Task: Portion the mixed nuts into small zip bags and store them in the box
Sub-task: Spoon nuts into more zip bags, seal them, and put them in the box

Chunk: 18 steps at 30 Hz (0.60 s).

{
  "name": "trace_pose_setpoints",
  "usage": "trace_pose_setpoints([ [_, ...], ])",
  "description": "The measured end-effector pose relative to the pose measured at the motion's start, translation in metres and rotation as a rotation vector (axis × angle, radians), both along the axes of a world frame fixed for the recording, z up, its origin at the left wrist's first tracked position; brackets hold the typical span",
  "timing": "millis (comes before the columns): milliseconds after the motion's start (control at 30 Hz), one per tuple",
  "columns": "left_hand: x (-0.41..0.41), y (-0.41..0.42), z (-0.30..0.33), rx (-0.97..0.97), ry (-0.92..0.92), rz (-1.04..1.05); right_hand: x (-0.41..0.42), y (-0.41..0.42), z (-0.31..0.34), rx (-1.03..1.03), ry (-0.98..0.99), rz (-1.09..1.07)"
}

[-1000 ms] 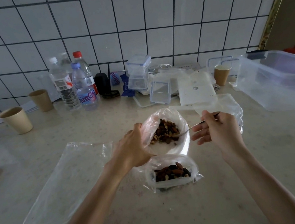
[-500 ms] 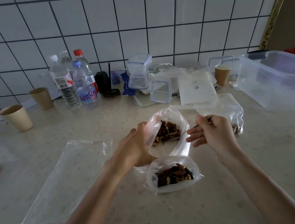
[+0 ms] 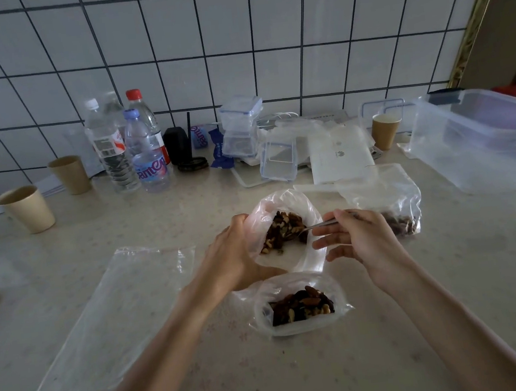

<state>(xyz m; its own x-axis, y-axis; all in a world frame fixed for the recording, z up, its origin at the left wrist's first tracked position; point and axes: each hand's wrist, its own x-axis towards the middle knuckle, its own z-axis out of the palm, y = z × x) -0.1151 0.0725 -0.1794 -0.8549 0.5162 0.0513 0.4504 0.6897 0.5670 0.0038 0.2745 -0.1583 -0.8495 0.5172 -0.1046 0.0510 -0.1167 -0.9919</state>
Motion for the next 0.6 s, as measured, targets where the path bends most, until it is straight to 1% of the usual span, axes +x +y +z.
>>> trace_pose_setpoints([
  [233, -0.001, -0.004, 0.011, 0.024, -0.005, 0.028, 0.005, 0.008, 0.008, -0.041, 0.048, -0.041],
  [300, 0.003, -0.009, 0.017, 0.086, 0.058, 0.042, 0.006, 0.008, 0.011, -0.032, 0.085, -0.03],
  [433, 0.021, -0.023, 0.028, 0.251, 0.289, 0.032, 0.009, 0.004, 0.018, -0.015, 0.151, 0.005],
  [467, 0.028, -0.027, 0.032, 0.28, 0.322, 0.019, 0.01, 0.004, 0.019, -0.023, 0.167, 0.014],
  [500, 0.035, -0.031, 0.035, 0.291, 0.324, -0.004, 0.011, 0.004, 0.021, -0.032, 0.182, 0.022],
  [600, 0.057, -0.042, 0.037, 0.241, 0.228, -0.061, 0.014, 0.006, 0.026, -0.055, 0.216, 0.038],
])
